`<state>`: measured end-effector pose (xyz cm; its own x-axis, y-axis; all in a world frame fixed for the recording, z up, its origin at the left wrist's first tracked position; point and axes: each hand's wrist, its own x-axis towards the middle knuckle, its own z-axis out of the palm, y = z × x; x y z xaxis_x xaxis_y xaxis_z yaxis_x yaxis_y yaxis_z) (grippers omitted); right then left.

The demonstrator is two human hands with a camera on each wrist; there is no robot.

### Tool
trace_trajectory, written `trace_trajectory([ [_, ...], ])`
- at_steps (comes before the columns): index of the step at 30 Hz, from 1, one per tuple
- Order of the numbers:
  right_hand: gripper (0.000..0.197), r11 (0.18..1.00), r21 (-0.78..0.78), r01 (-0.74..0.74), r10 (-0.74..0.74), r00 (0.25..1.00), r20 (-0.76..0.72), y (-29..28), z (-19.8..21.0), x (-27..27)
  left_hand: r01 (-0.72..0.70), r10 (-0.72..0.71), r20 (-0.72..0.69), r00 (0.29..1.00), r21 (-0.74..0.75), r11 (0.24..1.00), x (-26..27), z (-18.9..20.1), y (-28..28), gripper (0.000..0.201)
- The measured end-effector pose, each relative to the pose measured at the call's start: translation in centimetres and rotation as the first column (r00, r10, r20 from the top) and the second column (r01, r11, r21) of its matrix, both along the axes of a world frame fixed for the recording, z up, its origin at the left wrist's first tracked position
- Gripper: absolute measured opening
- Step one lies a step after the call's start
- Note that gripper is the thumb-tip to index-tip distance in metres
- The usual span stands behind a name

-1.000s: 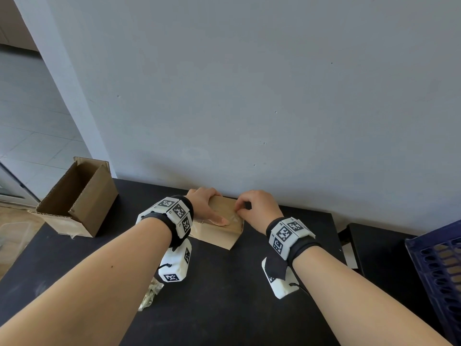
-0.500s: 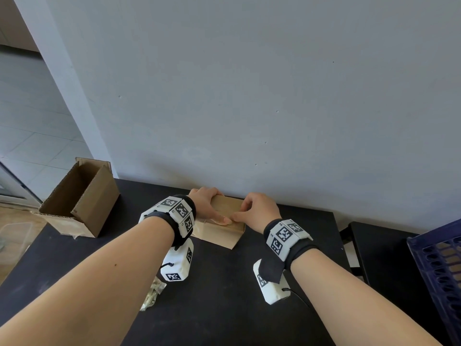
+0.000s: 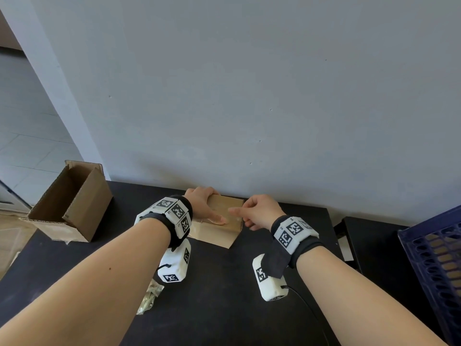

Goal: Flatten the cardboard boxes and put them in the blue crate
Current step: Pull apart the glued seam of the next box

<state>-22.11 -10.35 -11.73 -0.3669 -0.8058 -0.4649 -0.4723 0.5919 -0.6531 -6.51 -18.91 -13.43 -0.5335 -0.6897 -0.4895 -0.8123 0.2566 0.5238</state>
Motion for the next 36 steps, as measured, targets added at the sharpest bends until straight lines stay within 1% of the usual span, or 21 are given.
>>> trace_trajectory([
  [3, 0.032, 0.999, -0.019, -0.047, 0.044, 0.989, -0.142, -0.2, -0.2, 0.4, -0.004, 0.004, -0.008, 1.000, 0.004, 1.000, 0.1, 0.0, 0.1, 0.078],
  [5, 0.032, 0.999, -0.053, -0.010, 0.000, 0.982, -0.187, -0.3, 0.1, 0.0, -0.003, 0.003, -0.009, 1.000, 0.010, 1.000, 0.3, -0.1, 0.2, 0.077],
  [6, 0.032, 0.996, -0.077, 0.052, -0.063, 0.986, -0.156, -0.2, 0.2, -0.6, -0.002, 0.002, -0.009, 1.000, 0.013, 1.000, 0.3, -0.1, 0.2, 0.076],
  [8, 0.028, 0.976, -0.102, 0.194, -0.194, 0.981, 0.014, -0.1, 0.7, -1.8, -0.004, 0.004, -0.011, 1.000, 0.019, 1.000, 0.4, -0.2, 0.2, 0.075],
  [9, 0.024, 0.966, -0.103, 0.236, -0.228, 0.970, 0.083, 0.1, 0.9, -2.4, -0.004, 0.004, -0.009, 1.000, 0.021, 1.000, 0.3, -0.2, 0.2, 0.076],
  [10, 0.021, 0.964, -0.105, 0.245, -0.237, 0.968, 0.085, 0.2, 1.1, -2.8, -0.004, 0.004, -0.006, 1.000, 0.021, 1.000, 0.3, -0.1, 0.1, 0.077],
  [12, 0.028, 0.977, -0.093, 0.192, -0.192, 0.981, 0.010, 0.6, 1.2, -2.7, -0.002, 0.002, 0.002, 1.000, 0.020, 1.000, 0.1, 0.0, 0.1, 0.078],
  [16, 0.057, 0.998, 0.002, 0.056, -0.055, 0.991, -0.121, 0.5, 0.7, -0.3, 0.001, -0.001, 0.019, 1.000, 0.007, 1.000, 0.1, 0.0, 0.1, 0.077],
  [17, 0.057, 0.999, 0.033, 0.024, -0.019, 0.988, -0.151, 0.3, 0.5, 0.2, 0.000, 0.000, 0.018, 1.000, 0.004, 1.000, 0.1, 0.0, 0.1, 0.078],
  [19, 0.038, 0.998, 0.054, -0.025, 0.035, 0.982, -0.184, 0.1, 0.1, 0.6, 0.002, -0.002, 0.017, 1.000, 0.007, 1.000, 0.1, 0.0, 0.2, 0.079],
  [20, 0.030, 0.999, 0.043, -0.026, 0.033, 0.982, -0.186, 0.2, 0.1, 0.6, 0.004, -0.004, 0.016, 1.000, 0.010, 1.000, 0.2, 0.0, 0.3, 0.079],
  [21, 0.025, 1.000, 0.020, -0.007, 0.010, 0.986, -0.168, 0.3, -0.2, 0.4, 0.005, -0.006, 0.013, 1.000, 0.012, 1.000, 0.2, 0.0, 0.3, 0.079],
  [22, 0.021, 0.999, -0.005, 0.036, -0.036, 0.992, -0.117, 0.5, -0.5, 0.1, 0.006, -0.006, 0.007, 1.000, 0.015, 1.000, 0.3, 0.0, 0.4, 0.079],
  [24, 0.017, 0.985, -0.062, 0.160, -0.157, 0.986, 0.054, 1.2, -0.8, -0.4, 0.003, -0.003, -0.006, 1.000, 0.015, 1.000, 0.4, 0.0, 0.4, 0.078],
  [26, 0.014, 0.964, -0.086, 0.252, -0.230, 0.950, 0.210, 1.7, -0.9, -0.7, 0.006, -0.006, -0.012, 1.000, 0.012, 1.000, 0.5, -0.1, 0.6, 0.077],
  [28, 0.012, 0.954, -0.093, 0.283, -0.244, 0.921, 0.305, 2.0, -0.8, -0.6, 0.001, 0.000, -0.020, 1.000, 0.012, 1.000, 0.6, -0.1, 0.7, 0.077],
  [31, 0.010, 0.943, -0.112, 0.315, -0.250, 0.888, 0.386, 2.1, -0.6, -0.1, -0.020, 0.021, -0.038, 0.999, 0.029, 0.999, 0.9, 0.1, 0.5, 0.079],
  [33, 0.008, 0.927, -0.137, 0.348, -0.255, 0.856, 0.450, 2.1, -0.1, -0.1, -0.045, 0.049, -0.068, 0.997, 0.066, 0.997, 1.0, 0.5, 0.4, 0.089],
  [35, 0.007, 0.907, -0.165, 0.387, -0.255, 0.818, 0.515, 1.9, 0.6, -0.2, -0.073, 0.091, -0.143, 0.986, 0.124, 0.990, 0.9, 1.0, 0.4, 0.105],
  [36, 0.008, 0.900, -0.177, 0.398, -0.253, 0.810, 0.529, 1.7, 1.1, -0.3, -0.065, 0.089, -0.186, 0.979, 0.135, 0.989, 0.8, 1.2, 0.4, 0.110],
])
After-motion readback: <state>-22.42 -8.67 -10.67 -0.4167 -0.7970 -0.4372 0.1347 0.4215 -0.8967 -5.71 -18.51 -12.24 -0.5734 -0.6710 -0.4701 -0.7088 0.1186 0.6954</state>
